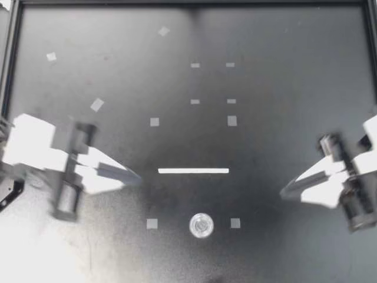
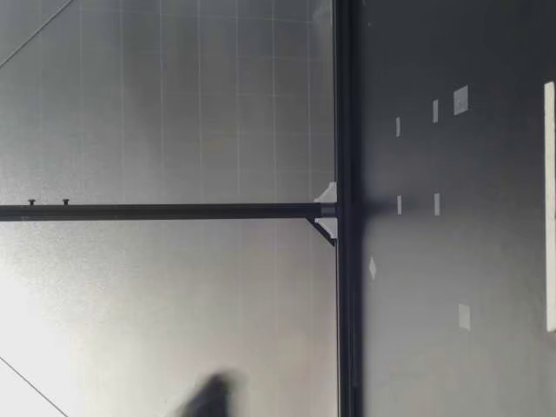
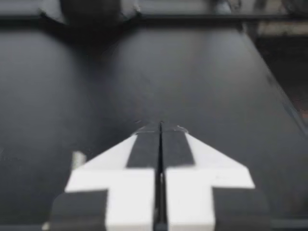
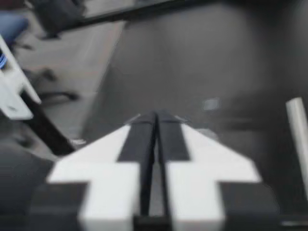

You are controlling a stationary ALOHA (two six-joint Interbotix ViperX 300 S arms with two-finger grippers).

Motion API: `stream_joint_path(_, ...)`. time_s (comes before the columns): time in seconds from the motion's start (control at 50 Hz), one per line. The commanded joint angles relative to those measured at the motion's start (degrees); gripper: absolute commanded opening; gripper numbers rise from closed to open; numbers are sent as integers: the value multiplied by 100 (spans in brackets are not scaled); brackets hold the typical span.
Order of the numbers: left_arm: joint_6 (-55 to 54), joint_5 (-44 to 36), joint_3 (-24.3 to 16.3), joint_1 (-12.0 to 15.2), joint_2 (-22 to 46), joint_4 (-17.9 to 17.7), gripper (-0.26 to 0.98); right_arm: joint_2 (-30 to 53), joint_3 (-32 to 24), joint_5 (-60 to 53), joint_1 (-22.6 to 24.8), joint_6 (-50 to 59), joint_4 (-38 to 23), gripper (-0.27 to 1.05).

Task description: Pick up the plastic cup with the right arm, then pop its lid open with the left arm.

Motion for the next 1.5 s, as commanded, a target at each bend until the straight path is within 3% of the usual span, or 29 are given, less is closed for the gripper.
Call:
stream_joint_path(0.0,-193,-299,-308,-114,659,-26,-11,888,-123,-519,141,290,0,39)
stream_joint_path(0.1,-413,-325,-765,-176,1529,-18,-11,2101,-501,-703,158,431,-9,61)
stream_joint_path(0.16,-466,-325,-984,-229,1890,-9,-11,2672,-791,-703,158,422,-9,67)
stream_joint_path(0.38,-598,-272,-1195,-387,2303,-9,-11,4034,-1573,-738,158,413,-44,67)
stream_joint_path(0.74,-606,114,-1494,-404,2769,-26,-11,4342,-1907,-738,158,413,44,67)
stream_joint_path(1.48,-606,-53,-1547,-431,2979,-26,-11,4852,-2382,-738,158,413,53,67)
